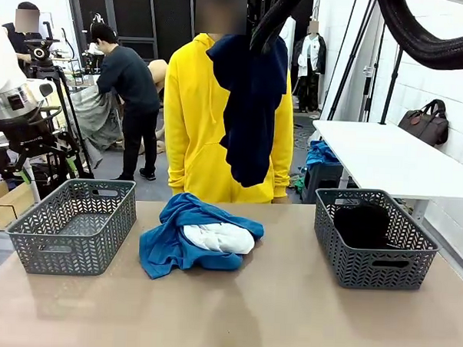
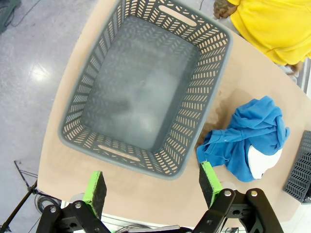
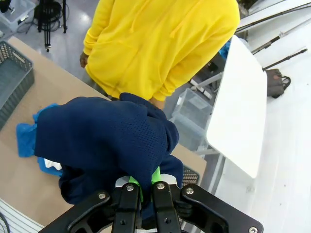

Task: Sort the tops and bottoms.
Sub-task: Sort the clothes according to human instructions.

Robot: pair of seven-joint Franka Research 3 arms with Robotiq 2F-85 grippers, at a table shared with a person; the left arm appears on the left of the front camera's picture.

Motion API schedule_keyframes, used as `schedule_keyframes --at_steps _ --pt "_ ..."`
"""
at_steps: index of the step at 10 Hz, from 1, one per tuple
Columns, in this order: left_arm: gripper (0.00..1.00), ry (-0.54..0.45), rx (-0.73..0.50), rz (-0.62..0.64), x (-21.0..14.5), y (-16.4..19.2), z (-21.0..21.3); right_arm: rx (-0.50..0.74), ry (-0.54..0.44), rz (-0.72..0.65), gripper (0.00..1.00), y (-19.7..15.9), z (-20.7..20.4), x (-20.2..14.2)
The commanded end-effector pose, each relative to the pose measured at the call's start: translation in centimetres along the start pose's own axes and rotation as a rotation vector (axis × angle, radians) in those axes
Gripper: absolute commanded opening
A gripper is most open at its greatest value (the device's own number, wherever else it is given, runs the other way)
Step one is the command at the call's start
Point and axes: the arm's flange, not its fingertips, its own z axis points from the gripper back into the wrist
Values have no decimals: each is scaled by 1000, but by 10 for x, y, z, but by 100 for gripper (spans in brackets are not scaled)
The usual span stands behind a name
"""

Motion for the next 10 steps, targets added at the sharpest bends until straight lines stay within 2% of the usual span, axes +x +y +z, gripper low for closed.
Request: schedule_keyframes --at_steps 1,10 --pt "100 8 -7 12 -1 1 0 3 -1 -2 0 -1 2 -1" --pt "100 8 -7 12 -1 1 0 3 -1 -2 0 -1 2 -1"
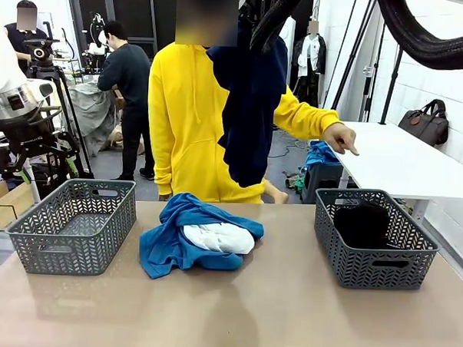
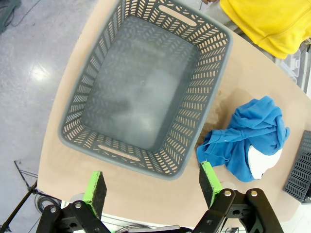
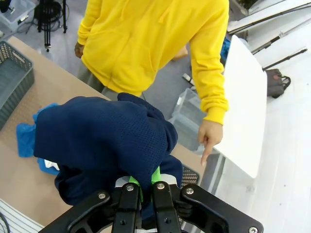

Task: Sort the tops and bottoms.
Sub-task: Sort the clothes according to human instructions.

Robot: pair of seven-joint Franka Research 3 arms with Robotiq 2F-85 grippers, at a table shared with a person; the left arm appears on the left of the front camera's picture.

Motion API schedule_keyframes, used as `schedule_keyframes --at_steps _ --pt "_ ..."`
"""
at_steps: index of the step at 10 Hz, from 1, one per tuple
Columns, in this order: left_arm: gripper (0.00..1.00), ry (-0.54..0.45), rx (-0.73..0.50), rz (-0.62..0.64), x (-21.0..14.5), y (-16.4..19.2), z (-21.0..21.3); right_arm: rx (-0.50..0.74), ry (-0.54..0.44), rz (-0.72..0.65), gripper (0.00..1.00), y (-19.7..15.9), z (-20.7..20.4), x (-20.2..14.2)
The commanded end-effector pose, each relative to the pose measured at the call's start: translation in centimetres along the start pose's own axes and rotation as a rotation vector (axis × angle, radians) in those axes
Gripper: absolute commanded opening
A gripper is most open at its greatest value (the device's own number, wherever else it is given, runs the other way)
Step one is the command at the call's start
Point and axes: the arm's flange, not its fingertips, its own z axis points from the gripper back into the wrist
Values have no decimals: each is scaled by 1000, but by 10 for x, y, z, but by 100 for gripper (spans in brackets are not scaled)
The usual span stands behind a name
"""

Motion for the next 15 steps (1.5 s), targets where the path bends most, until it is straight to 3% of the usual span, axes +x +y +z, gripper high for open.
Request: schedule_keyframes --at_steps 1,11,15 --pt "100 8 -7 12 -1 1 0 3 -1 -2 0 -1 1 -1" --pt "100 8 -7 12 -1 1 0 0 0 0 0 0 0 0" --pt "100 8 -7 12 -1 1 0 -152 161 -133 0 -74 -9 -84"
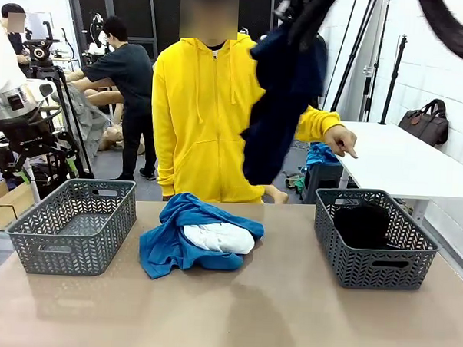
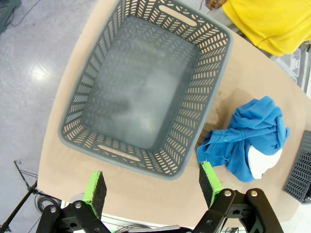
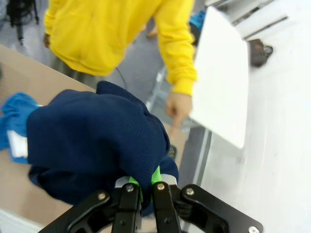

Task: Sort the tops and bottoms.
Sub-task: Sort the clothes according to human instructions.

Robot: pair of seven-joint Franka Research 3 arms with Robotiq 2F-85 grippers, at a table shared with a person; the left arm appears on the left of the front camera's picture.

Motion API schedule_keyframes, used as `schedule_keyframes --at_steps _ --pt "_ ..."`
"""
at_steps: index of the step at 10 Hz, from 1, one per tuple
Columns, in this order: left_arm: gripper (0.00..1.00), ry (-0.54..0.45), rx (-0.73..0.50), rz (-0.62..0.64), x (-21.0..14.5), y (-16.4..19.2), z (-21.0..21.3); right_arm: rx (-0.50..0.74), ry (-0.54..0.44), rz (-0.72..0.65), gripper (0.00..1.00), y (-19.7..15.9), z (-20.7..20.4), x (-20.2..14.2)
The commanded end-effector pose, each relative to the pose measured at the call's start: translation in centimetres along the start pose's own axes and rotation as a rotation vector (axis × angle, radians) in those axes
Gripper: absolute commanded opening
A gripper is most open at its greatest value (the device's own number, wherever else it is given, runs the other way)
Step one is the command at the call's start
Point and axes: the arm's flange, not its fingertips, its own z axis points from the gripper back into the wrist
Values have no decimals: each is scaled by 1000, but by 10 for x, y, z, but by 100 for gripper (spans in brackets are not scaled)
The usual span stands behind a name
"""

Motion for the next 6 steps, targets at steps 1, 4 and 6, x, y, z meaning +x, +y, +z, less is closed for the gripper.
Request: schedule_keyframes --at_steps 1,4,6 --pt "100 8 -7 11 -1 1 1 -21 49 -66 0 -25 -14 -65" --pt "100 8 -7 11 -1 1 1 11 36 -193 0 -64 -37 -122" --pt "100 8 -7 11 -1 1 1 80 8 -254 0 -82 -70 -150"
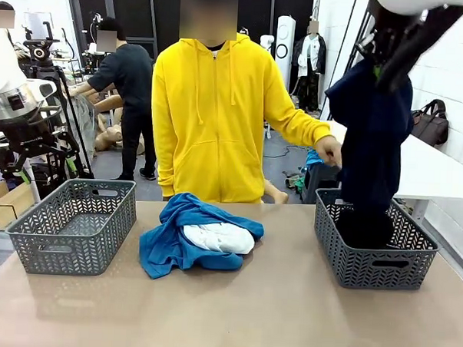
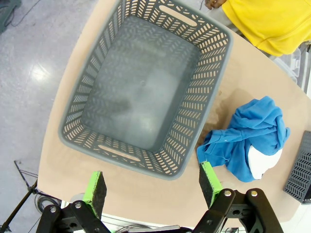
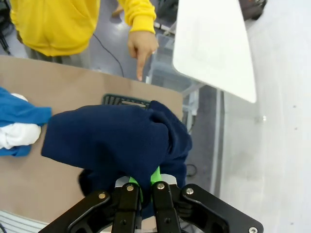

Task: Sort the tops and bottoms.
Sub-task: Sort the clothes according to human instructions.

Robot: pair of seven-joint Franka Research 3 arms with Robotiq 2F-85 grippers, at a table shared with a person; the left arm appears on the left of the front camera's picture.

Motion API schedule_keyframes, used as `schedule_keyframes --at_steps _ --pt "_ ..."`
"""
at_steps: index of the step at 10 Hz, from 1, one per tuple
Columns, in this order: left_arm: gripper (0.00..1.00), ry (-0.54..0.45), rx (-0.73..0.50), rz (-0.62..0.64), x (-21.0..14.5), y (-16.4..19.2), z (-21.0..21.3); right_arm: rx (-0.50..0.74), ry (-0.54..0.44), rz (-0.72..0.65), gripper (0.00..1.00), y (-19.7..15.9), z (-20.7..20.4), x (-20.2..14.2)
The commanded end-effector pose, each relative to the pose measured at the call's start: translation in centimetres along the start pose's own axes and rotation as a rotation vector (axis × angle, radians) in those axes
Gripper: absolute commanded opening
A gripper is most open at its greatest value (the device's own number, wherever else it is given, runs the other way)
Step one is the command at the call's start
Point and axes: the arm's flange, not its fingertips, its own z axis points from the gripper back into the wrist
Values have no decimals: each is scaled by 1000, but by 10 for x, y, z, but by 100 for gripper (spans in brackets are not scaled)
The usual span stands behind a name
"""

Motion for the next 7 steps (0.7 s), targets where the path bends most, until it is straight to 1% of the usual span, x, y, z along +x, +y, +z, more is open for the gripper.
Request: schedule_keyframes --at_steps 1,2,3,5,7 --pt "100 8 -8 11 -1 1 1 71 -61 -37 0 -11 -28 -24" --pt "100 8 -8 11 -1 1 1 81 -51 -44 0 -15 -39 -28" --pt "100 8 -8 11 -1 1 1 74 -7 -61 0 -17 -58 -33" --pt "100 8 -8 11 -1 1 1 74 28 -96 0 -23 -92 -44" --pt "100 8 -8 11 -1 1 1 137 85 -103 0 -25 -124 -63"
